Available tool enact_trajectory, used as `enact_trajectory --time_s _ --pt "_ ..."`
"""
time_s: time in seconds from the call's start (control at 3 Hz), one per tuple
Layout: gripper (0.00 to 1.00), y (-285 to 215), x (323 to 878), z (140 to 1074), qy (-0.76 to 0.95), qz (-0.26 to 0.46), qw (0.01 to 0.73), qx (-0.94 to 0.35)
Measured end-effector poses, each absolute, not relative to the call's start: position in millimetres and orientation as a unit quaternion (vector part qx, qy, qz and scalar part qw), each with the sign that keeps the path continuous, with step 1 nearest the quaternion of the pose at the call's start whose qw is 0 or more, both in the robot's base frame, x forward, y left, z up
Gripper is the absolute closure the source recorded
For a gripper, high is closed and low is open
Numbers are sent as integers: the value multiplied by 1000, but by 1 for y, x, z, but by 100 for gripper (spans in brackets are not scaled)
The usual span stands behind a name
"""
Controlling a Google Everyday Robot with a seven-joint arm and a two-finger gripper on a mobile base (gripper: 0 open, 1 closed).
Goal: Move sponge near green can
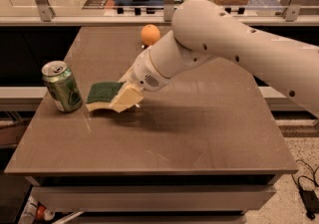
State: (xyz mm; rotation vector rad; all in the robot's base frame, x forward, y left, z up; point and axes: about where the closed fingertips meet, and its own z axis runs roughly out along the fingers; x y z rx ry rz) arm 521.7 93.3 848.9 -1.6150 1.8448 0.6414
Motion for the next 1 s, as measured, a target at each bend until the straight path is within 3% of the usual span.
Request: enact_trajectory --time_s 0.33,0.67,1.0 --pt "18 95 521 850 694 241 299 -609" --pt "0 96 520 850 693 241 299 -611" --pt "0 96 519 850 692 241 299 -611"
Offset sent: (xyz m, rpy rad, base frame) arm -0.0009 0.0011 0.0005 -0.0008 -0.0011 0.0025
